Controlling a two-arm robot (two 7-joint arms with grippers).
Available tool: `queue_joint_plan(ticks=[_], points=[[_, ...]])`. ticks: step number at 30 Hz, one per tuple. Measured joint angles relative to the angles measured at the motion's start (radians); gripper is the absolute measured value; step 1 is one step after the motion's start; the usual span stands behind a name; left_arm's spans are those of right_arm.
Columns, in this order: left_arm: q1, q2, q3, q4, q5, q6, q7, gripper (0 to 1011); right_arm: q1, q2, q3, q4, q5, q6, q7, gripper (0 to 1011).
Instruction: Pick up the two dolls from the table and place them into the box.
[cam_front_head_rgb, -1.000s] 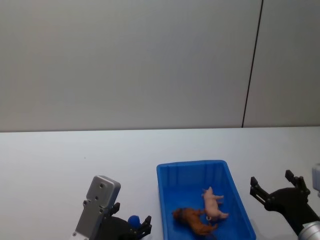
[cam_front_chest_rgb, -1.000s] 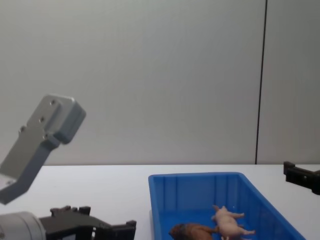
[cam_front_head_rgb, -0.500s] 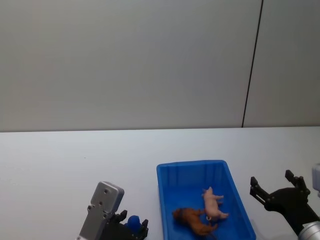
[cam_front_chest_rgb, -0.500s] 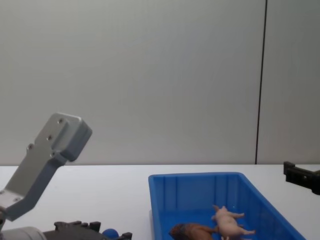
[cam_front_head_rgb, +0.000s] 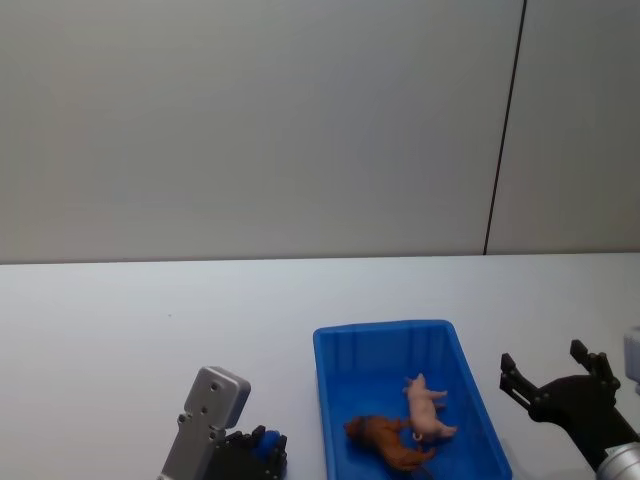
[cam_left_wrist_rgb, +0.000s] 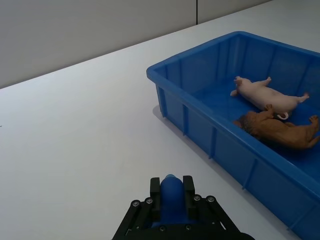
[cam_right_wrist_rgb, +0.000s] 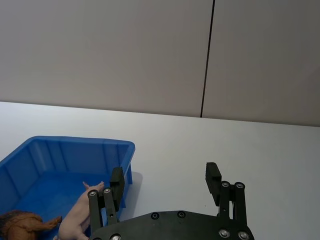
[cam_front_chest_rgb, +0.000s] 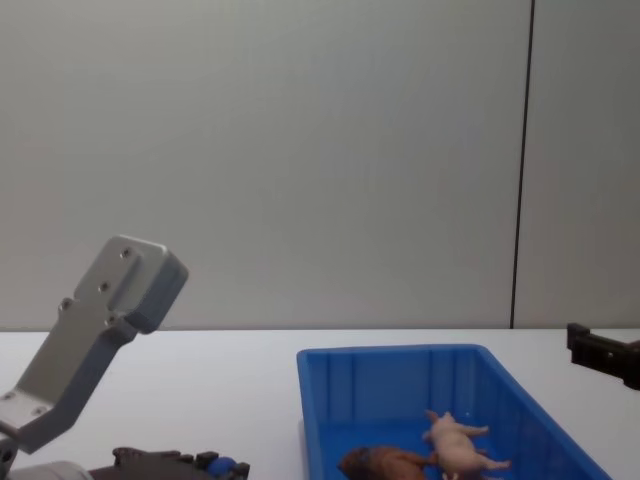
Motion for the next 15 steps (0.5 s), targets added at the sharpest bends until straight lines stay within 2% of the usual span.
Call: queue_joint_plan(ticks=[9, 15], points=[[-0.003, -0.007, 0.0, 0.009, 0.012, -0.042, -0.018, 217, 0.0, 0.0, 0.0, 0.0, 0.0, 0.0, 0.0, 1001], [-0.009, -0.01, -0.003, 0.004, 0.023, -0.091, -0.034, 181, 0.0, 0.0, 0.0, 0.0, 0.0, 0.0, 0.0, 1001]])
